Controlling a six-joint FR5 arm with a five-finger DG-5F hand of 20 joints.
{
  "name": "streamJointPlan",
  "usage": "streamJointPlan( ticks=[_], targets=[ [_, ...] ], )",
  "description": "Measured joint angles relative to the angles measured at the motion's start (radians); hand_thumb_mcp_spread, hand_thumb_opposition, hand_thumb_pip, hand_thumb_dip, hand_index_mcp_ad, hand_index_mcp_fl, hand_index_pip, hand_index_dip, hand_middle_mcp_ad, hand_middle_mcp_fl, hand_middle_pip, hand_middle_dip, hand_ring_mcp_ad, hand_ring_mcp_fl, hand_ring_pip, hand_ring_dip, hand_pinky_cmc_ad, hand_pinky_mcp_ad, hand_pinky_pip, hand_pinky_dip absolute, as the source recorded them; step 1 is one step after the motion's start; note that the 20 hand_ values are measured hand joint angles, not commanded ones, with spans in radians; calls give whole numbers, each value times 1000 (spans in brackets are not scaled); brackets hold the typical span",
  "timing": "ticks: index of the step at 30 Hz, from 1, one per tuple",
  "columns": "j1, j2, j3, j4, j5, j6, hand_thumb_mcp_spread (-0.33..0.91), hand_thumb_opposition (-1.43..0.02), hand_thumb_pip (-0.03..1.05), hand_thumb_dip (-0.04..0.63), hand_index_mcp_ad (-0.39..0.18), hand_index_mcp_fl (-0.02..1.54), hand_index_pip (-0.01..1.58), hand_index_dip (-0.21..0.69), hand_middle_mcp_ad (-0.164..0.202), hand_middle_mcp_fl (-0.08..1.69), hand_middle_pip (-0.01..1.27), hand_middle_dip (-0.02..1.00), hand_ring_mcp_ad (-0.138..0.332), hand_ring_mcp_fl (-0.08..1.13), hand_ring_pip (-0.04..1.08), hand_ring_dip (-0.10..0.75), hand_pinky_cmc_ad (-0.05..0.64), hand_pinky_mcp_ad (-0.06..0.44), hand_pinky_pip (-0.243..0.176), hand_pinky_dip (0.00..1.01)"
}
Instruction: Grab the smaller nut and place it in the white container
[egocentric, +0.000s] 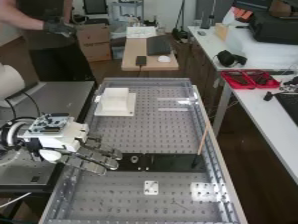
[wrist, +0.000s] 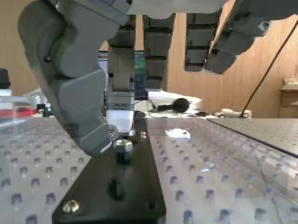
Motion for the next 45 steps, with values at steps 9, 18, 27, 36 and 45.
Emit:
streamJointPlan(
  ticks=[9,18,27,36,45],
  targets=[
    [34,91,-22,-18,-30,11,499,-881,581,204,-110,367,1520,113,17,316,117,206,166,113,101,56,328,150,17,195],
    [133,158,-55,-52,-45,15,499,-881,581,204,-110,367,1524,126,16,316,117,206,164,113,101,56,328,150,17,195],
    [286,189,-76,-89,-35,27,499,-899,581,204,-110,382,1520,126,17,314,120,206,164,115,101,56,328,150,17,195],
    [442,187,-61,-117,-12,56,503,-935,579,204,-117,401,1520,126,14,314,120,206,162,126,101,56,328,150,21,195],
    [523,165,-8,-153,3,76,503,-934,579,204,-117,401,1522,136,17,314,117,206,162,126,101,56,330,150,21,195]
  ],
)
